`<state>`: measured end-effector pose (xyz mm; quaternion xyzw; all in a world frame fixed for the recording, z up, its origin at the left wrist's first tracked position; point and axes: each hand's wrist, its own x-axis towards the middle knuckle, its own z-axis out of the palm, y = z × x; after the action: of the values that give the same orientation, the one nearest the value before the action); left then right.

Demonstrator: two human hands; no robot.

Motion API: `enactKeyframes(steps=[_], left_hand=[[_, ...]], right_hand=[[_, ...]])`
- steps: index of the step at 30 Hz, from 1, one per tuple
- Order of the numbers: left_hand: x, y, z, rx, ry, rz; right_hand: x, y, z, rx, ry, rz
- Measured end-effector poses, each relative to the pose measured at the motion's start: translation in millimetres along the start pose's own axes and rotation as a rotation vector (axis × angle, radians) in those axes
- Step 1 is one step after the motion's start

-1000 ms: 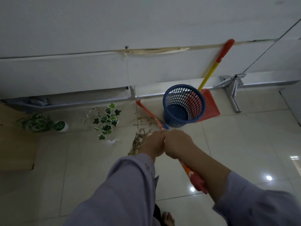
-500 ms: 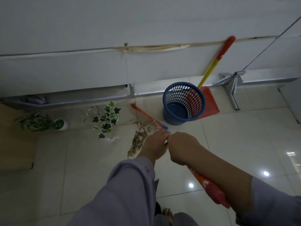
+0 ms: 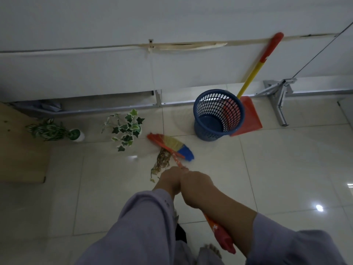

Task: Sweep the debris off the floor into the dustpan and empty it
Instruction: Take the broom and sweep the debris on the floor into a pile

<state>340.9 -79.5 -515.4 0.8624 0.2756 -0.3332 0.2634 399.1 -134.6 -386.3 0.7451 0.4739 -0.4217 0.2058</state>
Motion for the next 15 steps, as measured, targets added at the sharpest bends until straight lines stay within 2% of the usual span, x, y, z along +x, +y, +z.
enactKeyframes(steps=[6, 10, 15], left_hand=[[-41, 40, 44, -0.020, 0.076, -0.076], [-57, 76, 76, -0.172, 0.080, -0.142], [-68, 119, 92, -0.353, 0.351, -0.076]], right_hand=[[-42, 26, 40, -0.114, -0.077, -0.043], [-74, 50, 66, -0.175, -0.068, -0.016], [-121, 84, 77, -0.127, 0.122, -0.111]])
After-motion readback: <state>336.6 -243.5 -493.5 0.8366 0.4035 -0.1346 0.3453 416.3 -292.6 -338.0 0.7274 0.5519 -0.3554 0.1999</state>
